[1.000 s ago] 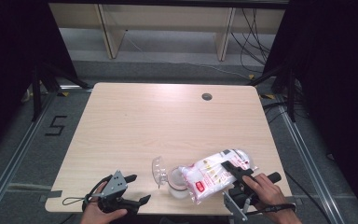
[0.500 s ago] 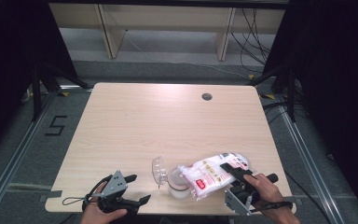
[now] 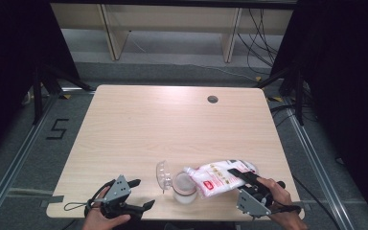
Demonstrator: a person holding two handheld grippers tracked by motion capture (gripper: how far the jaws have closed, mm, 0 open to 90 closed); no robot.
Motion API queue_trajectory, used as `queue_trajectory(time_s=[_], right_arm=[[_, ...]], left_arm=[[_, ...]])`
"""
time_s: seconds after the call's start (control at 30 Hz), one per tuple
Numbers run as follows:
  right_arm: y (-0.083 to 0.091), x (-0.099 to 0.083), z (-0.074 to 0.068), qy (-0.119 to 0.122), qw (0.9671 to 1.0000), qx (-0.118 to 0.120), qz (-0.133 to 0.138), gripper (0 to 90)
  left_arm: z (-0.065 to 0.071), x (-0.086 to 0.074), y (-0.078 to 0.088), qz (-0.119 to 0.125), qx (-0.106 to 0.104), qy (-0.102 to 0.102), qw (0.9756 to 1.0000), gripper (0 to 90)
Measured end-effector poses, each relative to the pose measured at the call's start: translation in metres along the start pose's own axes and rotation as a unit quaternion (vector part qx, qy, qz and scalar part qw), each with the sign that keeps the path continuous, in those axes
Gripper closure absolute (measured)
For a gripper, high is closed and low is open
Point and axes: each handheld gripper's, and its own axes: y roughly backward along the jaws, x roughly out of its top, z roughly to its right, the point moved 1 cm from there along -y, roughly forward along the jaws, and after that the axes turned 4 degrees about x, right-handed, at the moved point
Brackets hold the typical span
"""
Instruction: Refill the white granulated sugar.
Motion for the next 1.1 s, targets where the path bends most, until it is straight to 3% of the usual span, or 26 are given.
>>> queue_trajectory(time_s=[0.07, 0.1, 0.17, 0.2, 0.3, 0.47, 0.5, 0.53, 0.6, 0.67, 0.73, 0.77, 0.87, 0.93, 1.0, 1.07, 1.1], right_arm=[[0.001, -0.003, 0.003, -0.015, 0.9998, -0.001, 0.014, 75.9], [0.001, -0.005, 0.0, -0.055, 0.9982, -0.001, 0.024, 76.0], [0.003, -0.008, 0.002, -0.079, 0.9962, 0.004, 0.036, 76.1], [0.003, -0.009, 0.0, -0.108, 0.9933, 0.006, 0.041, 76.2], [0.001, -0.015, 0.003, -0.127, 0.9898, 0.017, 0.061, 76.4], [-0.007, -0.024, 0.005, -0.169, 0.9826, 0.014, 0.077, 76.9], [-0.008, -0.025, 0.005, -0.182, 0.98, 0.013, 0.08, 76.9], [-0.009, -0.027, 0.006, -0.205, 0.9747, 0.017, 0.089, 77.0], [-0.013, -0.031, 0.007, -0.223, 0.9692, 0.012, 0.104, 77.3], [-0.016, -0.035, 0.006, -0.237, 0.9662, 0.018, 0.1, 77.4], [-0.021, -0.04, 0.003, -0.258, 0.9604, 0.018, 0.102, 77.5], [-0.024, -0.045, 0.002, -0.268, 0.9575, 0.026, 0.102, 77.6], [-0.029, -0.051, 0.001, -0.282, 0.9541, 0.029, 0.095, 77.8], [-0.029, -0.058, 0.002, -0.316, 0.9422, 0.022, 0.108, 77.9], [-0.028, -0.063, 0.004, -0.328, 0.9377, 0.013, 0.113, 77.9], [-0.026, -0.07, 0.004, -0.345, 0.9309, 0.011, 0.12, 78.0], [-0.026, -0.073, 0.005, -0.346, 0.9303, 0.007, 0.122, 78.0]], left_arm=[[0.0, 0.0, 0.0, 0.0, 0.0, 0.001, 1.0, 15.9], [0.0, 0.0, 0.0, 0.0, 0.0, -0.001, 1.0, 15.9], [0.0, 0.0, 0.0, 0.0, 0.0, 0.001, 1.0, 15.9], [0.0, 0.0, 0.0, 0.0, 0.001, 0.0, 1.0, 15.8], [-0.001, 0.0, 0.001, -0.006, 0.003, -0.008, 0.9999, 15.8], [0.0, 0.0, 0.0, -0.001, 0.001, -0.001, 1.0, 15.9], [-0.001, 0.001, 0.001, -0.005, 0.001, -0.008, 1.0, 15.9], [-0.001, 0.0, 0.001, -0.006, 0.001, -0.007, 1.0, 15.9], [-0.001, 0.0, 0.001, -0.006, 0.004, -0.005, 1.0, 15.9], [-0.001, 0.0, 0.0, -0.006, 0.003, -0.009, 0.9999, 15.9], [0.0, 0.0, 0.0, -0.002, 0.002, -0.003, 1.0, 15.9], [0.0, 0.001, 0.001, -0.007, 0.003, -0.009, 0.9999, 15.9], [-0.001, 0.001, 0.001, -0.007, 0.004, -0.009, 0.9999, 15.9], [0.0, 0.001, 0.0, -0.001, 0.0, -0.005, 1.0, 15.9], [-0.001, 0.001, 0.001, -0.003, 0.0, -0.005, 1.0, 16.0], [0.0, 0.001, 0.001, -0.003, 0.001, -0.005, 1.0, 15.9], [-0.001, 0.001, 0.001, -0.002, 0.0, -0.006, 1.0, 15.9]])
